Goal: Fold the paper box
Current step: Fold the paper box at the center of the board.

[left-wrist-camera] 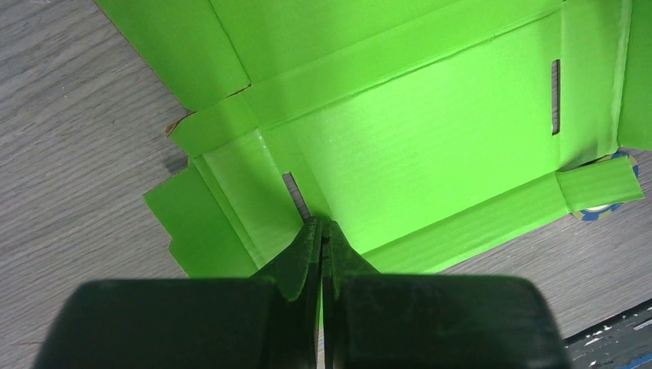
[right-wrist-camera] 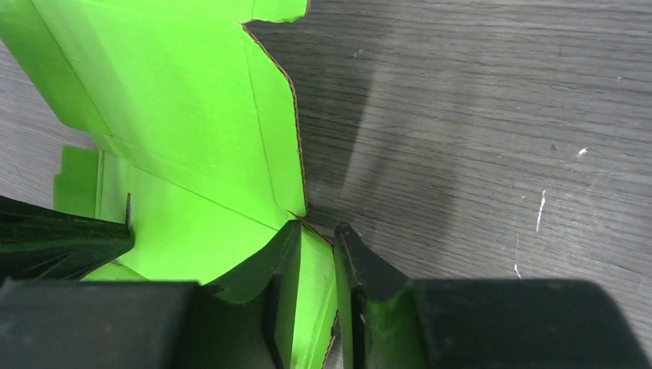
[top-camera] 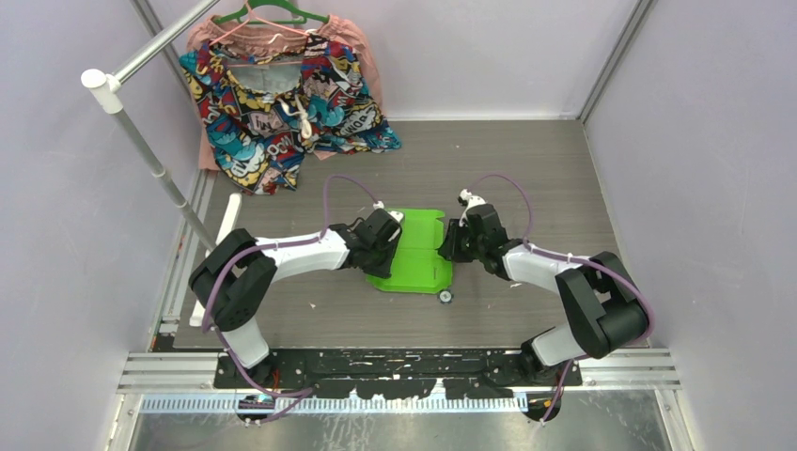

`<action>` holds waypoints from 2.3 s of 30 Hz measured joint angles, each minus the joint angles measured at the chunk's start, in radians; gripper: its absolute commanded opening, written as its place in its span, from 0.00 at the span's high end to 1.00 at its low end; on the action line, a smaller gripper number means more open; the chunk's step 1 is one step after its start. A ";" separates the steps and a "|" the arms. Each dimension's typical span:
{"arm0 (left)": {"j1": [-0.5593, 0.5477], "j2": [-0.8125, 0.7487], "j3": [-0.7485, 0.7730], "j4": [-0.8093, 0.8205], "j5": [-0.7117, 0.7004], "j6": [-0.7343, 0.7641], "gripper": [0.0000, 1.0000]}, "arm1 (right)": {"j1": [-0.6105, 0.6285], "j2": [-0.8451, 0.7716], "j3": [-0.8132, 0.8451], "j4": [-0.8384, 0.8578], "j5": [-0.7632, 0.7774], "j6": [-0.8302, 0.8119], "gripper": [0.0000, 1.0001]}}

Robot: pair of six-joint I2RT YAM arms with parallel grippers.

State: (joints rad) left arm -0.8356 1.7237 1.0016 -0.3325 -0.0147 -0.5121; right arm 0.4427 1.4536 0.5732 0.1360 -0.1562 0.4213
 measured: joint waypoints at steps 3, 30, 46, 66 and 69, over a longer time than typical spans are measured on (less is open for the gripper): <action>0.000 0.000 0.000 -0.002 0.000 0.000 1.00 | -0.004 0.000 0.000 -0.002 -0.002 0.001 0.77; 0.000 0.000 0.014 -0.018 0.038 -0.007 1.00 | 0.157 0.076 0.232 -0.282 0.108 -0.008 0.90; 0.000 0.004 0.025 -0.016 0.053 -0.008 1.00 | 0.250 0.211 0.456 -0.512 0.307 -0.045 0.92; 0.024 -0.015 -0.029 0.040 0.023 -0.117 1.00 | 0.346 0.378 0.653 -0.683 0.480 0.035 0.97; 0.023 -0.048 -0.047 0.033 -0.002 -0.103 0.97 | 0.353 0.378 0.653 -0.679 0.483 0.036 0.97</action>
State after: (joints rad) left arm -0.8124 1.6756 0.9543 -0.2996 -0.0166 -0.6155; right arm 0.7956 1.8317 1.2266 -0.5434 0.3264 0.4576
